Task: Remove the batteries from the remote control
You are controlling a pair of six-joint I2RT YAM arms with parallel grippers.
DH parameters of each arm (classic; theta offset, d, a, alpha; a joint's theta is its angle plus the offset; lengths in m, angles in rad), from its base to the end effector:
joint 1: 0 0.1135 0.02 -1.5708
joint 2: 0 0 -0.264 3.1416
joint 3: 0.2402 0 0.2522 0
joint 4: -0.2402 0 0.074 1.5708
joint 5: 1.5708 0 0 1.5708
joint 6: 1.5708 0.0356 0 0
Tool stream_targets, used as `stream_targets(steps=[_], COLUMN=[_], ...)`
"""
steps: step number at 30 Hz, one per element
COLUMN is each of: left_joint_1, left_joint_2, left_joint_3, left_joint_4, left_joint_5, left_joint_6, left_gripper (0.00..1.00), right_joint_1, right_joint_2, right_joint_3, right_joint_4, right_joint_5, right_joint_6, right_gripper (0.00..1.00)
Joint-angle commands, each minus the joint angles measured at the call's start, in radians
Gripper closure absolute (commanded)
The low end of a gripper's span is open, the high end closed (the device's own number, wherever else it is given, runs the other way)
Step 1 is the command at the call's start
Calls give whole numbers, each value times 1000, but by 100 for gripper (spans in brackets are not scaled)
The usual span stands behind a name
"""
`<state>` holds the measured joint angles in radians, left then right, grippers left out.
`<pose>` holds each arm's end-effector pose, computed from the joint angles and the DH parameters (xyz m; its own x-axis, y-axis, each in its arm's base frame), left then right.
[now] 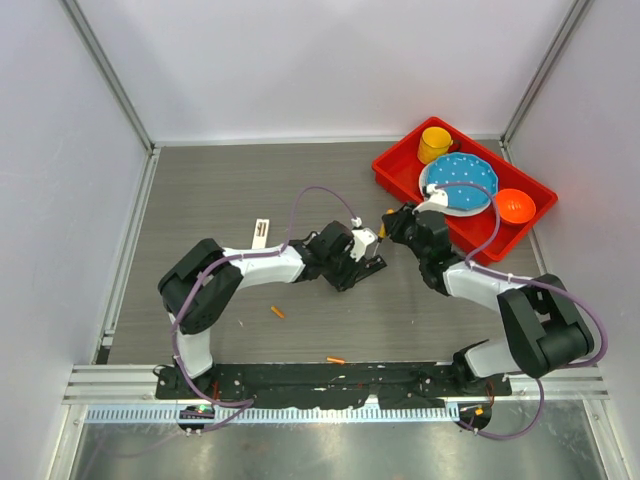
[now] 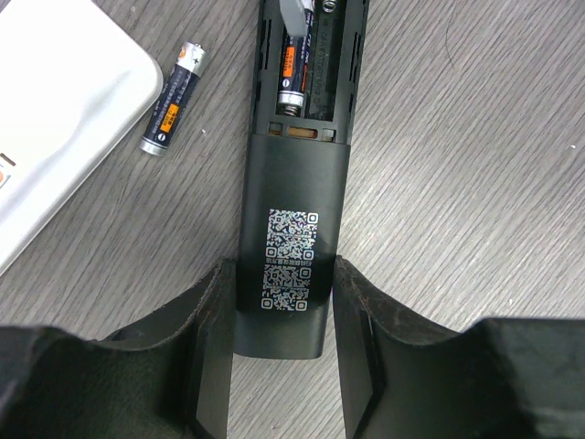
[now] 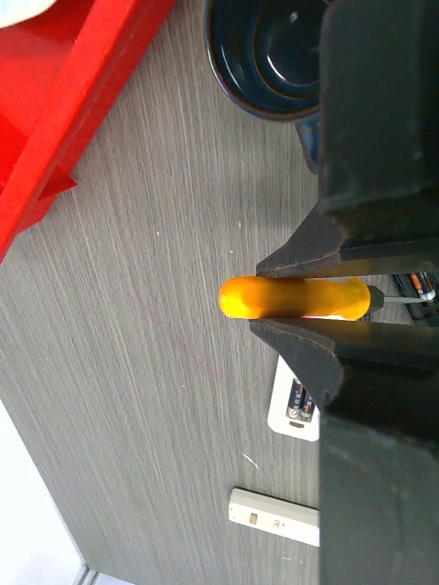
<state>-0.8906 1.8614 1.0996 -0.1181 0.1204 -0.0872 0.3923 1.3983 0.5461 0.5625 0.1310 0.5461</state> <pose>0.2382 -0.3012 0.1565 -0.5543 0.5477 -0.6267 0.7746 0.6149 -0.1477 0.2659 0.1050 0.1975 -0.3623 0.4073 -0.8383 -0.0880 0.8805 0.4658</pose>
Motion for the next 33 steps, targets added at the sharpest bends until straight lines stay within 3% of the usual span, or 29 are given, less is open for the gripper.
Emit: stream_targets(steps=[1,24,29,33], left_joint_1=[-21,-84,-85,-85], left_joint_2=[61,5,21,30], left_joint_3=[-21,-63,-47,-41], left_joint_4=[-112,-84,-101,-109], left_joint_5=[33,88,85,73], left_joint_6=[15,112,112,112], left_gripper=[100,100,100,100], right_joint_1=[-29,-53,-53,-53], right_joint_2=[-35,-145,-139,-139], right_joint_3=[-3,-64,-55,-38], right_joint_4=[82,22,1,-35], right_joint_5=[-79,-174,-136,-12], right_joint_6=[-55,-193,-206,-190], right_gripper=[99,99,99,99])
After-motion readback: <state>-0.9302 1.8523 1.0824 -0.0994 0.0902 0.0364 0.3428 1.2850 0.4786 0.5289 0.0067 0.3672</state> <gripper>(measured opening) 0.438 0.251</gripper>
